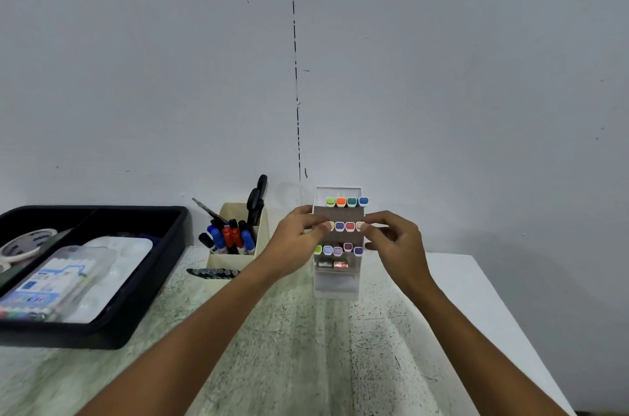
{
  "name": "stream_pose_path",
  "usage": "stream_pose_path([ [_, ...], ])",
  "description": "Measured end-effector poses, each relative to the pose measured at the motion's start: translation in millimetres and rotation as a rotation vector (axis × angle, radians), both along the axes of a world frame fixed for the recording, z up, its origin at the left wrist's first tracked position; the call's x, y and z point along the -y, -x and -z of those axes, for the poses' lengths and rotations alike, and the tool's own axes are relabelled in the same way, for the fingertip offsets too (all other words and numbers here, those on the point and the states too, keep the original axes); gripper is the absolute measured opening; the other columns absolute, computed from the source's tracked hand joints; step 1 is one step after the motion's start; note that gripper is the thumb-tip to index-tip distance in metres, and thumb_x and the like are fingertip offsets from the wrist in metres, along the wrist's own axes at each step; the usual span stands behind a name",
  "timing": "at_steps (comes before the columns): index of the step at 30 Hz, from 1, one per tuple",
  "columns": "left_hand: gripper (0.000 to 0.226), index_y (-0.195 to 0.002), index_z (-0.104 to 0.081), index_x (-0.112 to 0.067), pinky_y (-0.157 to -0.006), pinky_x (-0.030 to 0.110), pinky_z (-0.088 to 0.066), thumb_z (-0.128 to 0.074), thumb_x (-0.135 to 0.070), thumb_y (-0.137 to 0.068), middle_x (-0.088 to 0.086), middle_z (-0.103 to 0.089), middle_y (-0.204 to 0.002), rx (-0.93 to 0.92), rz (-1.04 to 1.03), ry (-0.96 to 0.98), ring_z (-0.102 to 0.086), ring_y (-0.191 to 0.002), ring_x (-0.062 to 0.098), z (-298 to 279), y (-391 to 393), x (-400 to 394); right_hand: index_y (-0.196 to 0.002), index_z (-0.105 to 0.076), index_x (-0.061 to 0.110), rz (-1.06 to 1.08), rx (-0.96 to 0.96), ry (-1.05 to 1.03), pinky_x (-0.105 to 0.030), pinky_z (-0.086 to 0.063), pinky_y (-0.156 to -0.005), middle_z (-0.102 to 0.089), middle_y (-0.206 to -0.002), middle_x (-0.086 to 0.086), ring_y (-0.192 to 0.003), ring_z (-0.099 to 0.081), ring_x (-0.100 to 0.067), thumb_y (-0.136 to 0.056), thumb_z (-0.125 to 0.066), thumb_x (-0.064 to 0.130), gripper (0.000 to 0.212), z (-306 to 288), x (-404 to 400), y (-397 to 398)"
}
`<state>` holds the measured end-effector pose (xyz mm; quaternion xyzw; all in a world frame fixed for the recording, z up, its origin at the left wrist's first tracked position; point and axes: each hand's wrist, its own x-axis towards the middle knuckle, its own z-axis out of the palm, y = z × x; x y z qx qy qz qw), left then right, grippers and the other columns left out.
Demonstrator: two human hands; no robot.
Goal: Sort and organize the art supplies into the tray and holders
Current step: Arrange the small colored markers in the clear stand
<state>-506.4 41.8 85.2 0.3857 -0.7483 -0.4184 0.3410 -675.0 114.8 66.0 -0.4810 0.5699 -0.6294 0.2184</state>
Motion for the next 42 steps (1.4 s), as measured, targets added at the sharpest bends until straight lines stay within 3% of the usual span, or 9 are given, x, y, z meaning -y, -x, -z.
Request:
stream_pose_path([
  [4,0.021,-0.106,-0.073,-0.011,-0.096,0.044,-0.050,-0.056,-0.017,-0.095,-0.004,-0.058,-0.120,-0.005,0.020,-0.027,-0.061,-0.107,0.018,-0.5,0.6,3.1,-0.088,-0.068,0.015,-0.015,0.000,-0.001,-0.049,-0.058,-0.074,-0.071,-0.090,0.001,-0.085,-0.069,-0.027,-0.086,-0.068,0.008,0.008,0.9,0.5,2.1],
  [8,0.036,-0.105,-0.074,-0.020,-0.101,0.045,-0.046,-0.057,-0.043,-0.083,-0.001,-0.054,-0.132,0.068,-0.004,-0.008,-0.057,-0.116,0.018,-0.6,0.1,5.3,-0.089,-0.066,0.012,-0.013,0.010,0.003,-0.037,-0.059,-0.068,-0.070,-0.090,-0.001,-0.081,-0.067,-0.024,-0.084,-0.070,0.005,0.009,-1.0,0.9,3.5],
  [13,0.028,-0.114,-0.071,-0.013,-0.104,0.042,-0.043,-0.055,-0.027,-0.095,0.005,-0.050,-0.136,0.192,-0.027,0.077,-0.052,-0.120,0.020,-0.3,2.7,10.5,-0.090,-0.066,0.013,0.002,0.056,-0.024,-0.030,-0.058,-0.067,-0.070,-0.089,-0.001,-0.078,-0.068,-0.016,-0.080,-0.075,0.004,0.016,-2.1,4.6,5.4],
  [17,0.028,-0.113,-0.071,-0.012,-0.103,0.037,-0.042,-0.055,-0.025,-0.094,0.005,-0.054,-0.130,0.166,-0.018,0.107,-0.051,-0.121,0.019,-0.1,1.9,8.6,-0.089,-0.066,0.014,0.011,0.081,-0.031,-0.028,-0.056,-0.066,-0.070,-0.087,-0.002,-0.075,-0.068,-0.019,-0.078,-0.076,0.003,0.018,-3.8,6.1,5.9],
  [21,0.019,-0.101,-0.075,-0.013,-0.076,0.006,-0.043,-0.062,-0.022,-0.091,-0.004,-0.064,-0.109,0.037,-0.033,0.117,-0.060,-0.096,0.004,-3.3,6.5,1.1,-0.095,-0.068,0.014,0.025,0.038,-0.050,-0.024,-0.055,-0.065,-0.070,-0.089,-0.001,-0.076,-0.068,-0.020,-0.080,-0.075,0.006,0.019,-4.3,5.0,5.8],
  [23,0.016,-0.097,-0.077,-0.014,-0.068,0.002,-0.042,-0.067,-0.024,-0.088,-0.006,-0.065,-0.100,0.013,-0.055,0.150,-0.060,-0.089,0.001,-4.0,8.3,-0.2,-0.098,-0.069,0.015,0.039,0.019,-0.079,-0.023,-0.052,-0.064,-0.070,-0.088,0.001,-0.074,-0.067,-0.016,-0.080,-0.076,0.012,0.019,-5.0,5.3,4.7],
  [29,0.015,-0.091,-0.077,-0.010,-0.069,0.017,-0.046,-0.072,-0.022,-0.083,-0.013,-0.059,-0.085,0.058,-0.107,0.193,-0.058,-0.082,0.003,-8.3,11.0,1.2,-0.094,-0.067,0.019,0.137,-0.060,-0.113,-0.026,-0.054,-0.069,-0.068,-0.083,0.005,-0.078,-0.067,-0.013,-0.072,-0.083,0.029,0.030,-4.7,10.9,-1.4],
  [35,0.019,-0.088,-0.078,-0.011,-0.073,0.036,-0.051,-0.073,-0.029,-0.082,0.007,-0.065,-0.090,0.029,-0.130,0.210,-0.061,-0.084,0.019,-0.8,12.9,3.0,-0.093,-0.068,0.020,0.170,-0.065,-0.110,-0.028,-0.055,-0.070,-0.069,-0.082,0.004,-0.077,-0.067,-0.013,-0.072,-0.083,0.028,0.028,-3.1,12.3,-3.6],
  [42,0.021,-0.099,-0.075,-0.012,-0.062,0.005,-0.036,-0.061,-0.026,-0.091,-0.008,-0.061,-0.089,0.071,-0.071,0.254,-0.057,-0.081,0.004,-1.2,10.8,-5.1,-0.090,-0.067,0.020,0.171,-0.087,-0.154,-0.032,-0.054,-0.072,-0.068,-0.082,0.004,-0.078,-0.065,-0.013,-0.071,-0.084,0.031,0.027,-10.9,9.6,-4.2],
])
